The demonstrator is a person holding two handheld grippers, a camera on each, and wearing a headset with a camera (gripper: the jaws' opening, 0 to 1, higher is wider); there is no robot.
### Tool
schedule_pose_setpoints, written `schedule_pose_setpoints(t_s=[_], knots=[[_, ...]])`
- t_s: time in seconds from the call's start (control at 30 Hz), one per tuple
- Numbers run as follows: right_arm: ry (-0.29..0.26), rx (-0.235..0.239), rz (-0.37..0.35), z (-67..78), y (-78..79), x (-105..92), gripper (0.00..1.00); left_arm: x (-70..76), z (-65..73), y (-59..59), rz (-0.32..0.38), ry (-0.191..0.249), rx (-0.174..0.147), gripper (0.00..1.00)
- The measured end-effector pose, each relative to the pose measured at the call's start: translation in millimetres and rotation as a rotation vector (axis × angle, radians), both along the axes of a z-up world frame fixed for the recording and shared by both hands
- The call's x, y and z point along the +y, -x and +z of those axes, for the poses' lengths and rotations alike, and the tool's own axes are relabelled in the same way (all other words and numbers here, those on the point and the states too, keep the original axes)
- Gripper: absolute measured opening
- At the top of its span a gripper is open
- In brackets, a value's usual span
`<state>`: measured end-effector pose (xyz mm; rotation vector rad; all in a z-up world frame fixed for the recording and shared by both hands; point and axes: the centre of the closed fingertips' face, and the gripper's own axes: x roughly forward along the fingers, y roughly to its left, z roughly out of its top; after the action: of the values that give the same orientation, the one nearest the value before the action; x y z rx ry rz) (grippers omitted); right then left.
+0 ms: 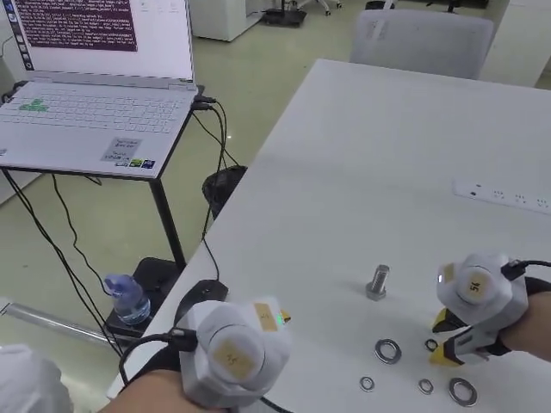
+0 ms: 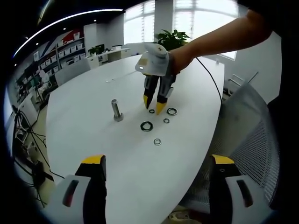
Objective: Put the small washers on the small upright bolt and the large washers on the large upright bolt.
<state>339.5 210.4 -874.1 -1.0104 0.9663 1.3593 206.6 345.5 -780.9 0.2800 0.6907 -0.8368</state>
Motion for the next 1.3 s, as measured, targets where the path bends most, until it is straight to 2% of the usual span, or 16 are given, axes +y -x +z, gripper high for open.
schedule_pose_setpoints(t_s=[0.23,0.6,1.0,1.3], knots=[[0.009,-0.012,-0.006,-0.1,-1.3,-1.1,0.17,-1.1,2.6,-1.2,-0.003,0.008,-0.007,0.9],[0.041,-0.017,-0.021,-0.4,-2.5,0.0,0.16,0.9,1.7,1.6,-0.004,0.005,-0.001,0.89],[0.041,-0.022,0.008,-1.3,-1.7,0.7,0.15,2.7,1.6,5.4,-0.006,0.001,-0.003,0.87],[0.066,-0.028,0.003,-1.7,-2.3,1.9,0.14,2.6,2.1,8.6,-0.01,-0.004,-0.001,0.86]])
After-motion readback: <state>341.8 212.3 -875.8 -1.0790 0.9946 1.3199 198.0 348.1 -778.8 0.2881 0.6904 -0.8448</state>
